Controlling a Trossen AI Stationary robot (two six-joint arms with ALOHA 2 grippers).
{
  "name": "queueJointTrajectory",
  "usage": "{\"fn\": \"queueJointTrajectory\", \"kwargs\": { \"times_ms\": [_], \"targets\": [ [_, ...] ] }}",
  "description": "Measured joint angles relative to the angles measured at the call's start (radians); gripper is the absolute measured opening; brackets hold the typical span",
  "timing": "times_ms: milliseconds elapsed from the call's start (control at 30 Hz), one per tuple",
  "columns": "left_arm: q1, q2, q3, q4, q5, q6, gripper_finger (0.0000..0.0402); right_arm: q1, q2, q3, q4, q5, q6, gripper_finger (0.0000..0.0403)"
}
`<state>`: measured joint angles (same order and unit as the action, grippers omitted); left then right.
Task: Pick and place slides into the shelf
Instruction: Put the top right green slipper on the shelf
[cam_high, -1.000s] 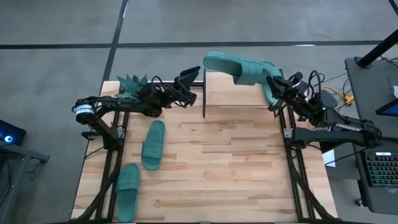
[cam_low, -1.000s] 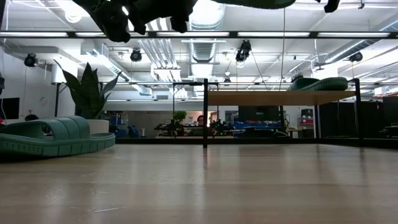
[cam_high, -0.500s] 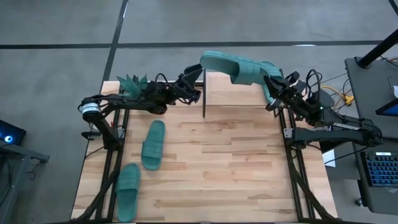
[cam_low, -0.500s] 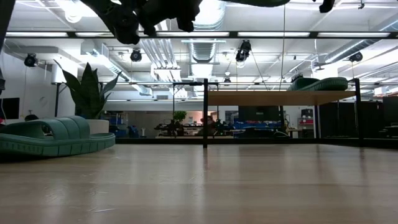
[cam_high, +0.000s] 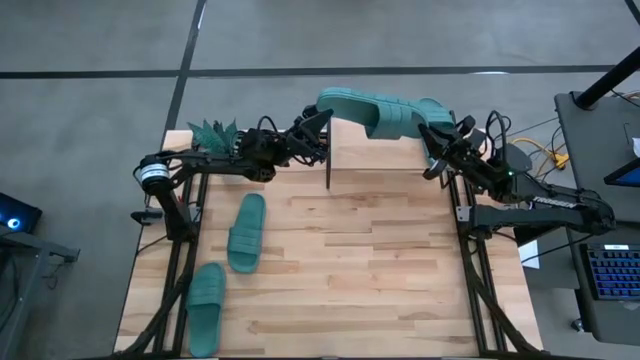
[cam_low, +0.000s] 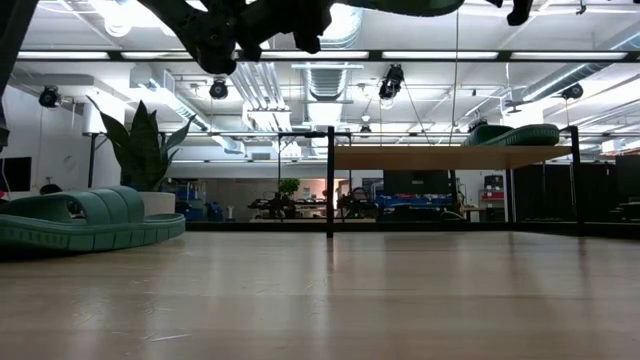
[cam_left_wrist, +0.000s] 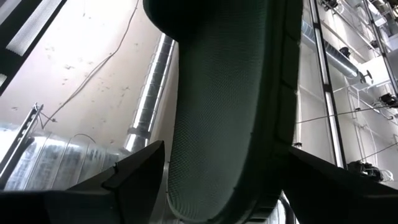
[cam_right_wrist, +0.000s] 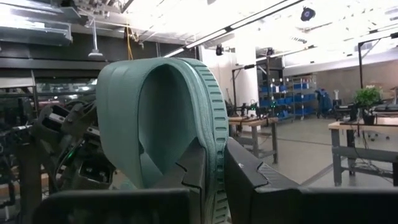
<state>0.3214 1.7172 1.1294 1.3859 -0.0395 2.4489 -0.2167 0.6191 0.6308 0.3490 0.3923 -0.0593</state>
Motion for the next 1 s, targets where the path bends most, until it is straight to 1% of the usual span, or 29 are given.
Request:
{"fn": "queueJointTrajectory", "kwargs": {
  "times_ms": [200,367,433,533,600,767,800,867,1000],
  "targets": [
    [0.000,0.000,0.000,0.003,0.000,-0.037,0.0272,0.000,0.005,0.000,0.000,-0.007,0.010,0.0024],
    [0.000,-0.001,0.000,-0.009,-0.001,-0.061,0.0237,0.000,0.025,0.000,-0.001,-0.011,0.018,0.0024],
    [0.000,-0.001,0.000,-0.010,-0.011,-0.067,0.0214,0.000,0.034,0.000,0.000,-0.018,0.018,0.0024],
    [0.000,-0.001,0.000,-0.010,-0.055,-0.130,0.0173,0.000,0.040,0.000,0.000,-0.057,0.027,0.0024],
    [0.000,-0.001,0.000,-0.011,-0.083,-0.160,0.0142,0.000,0.044,0.000,0.000,-0.059,0.026,0.0024],
    [0.000,-0.001,0.000,-0.024,-0.143,-0.161,0.0062,0.000,0.044,0.000,-0.001,-0.063,0.007,0.0020],
    [0.000,-0.001,0.000,-0.027,-0.151,-0.161,0.0051,0.000,0.044,0.000,0.001,-0.064,-0.001,0.0022],
    [0.000,-0.001,0.000,-0.036,-0.164,-0.162,0.0050,0.000,0.044,0.000,0.005,-0.063,-0.031,0.0035],
    [0.000,-0.001,-0.001,-0.038,-0.194,-0.166,0.0050,0.000,0.044,0.000,0.017,-0.063,-0.101,0.0082]
  ]
}}
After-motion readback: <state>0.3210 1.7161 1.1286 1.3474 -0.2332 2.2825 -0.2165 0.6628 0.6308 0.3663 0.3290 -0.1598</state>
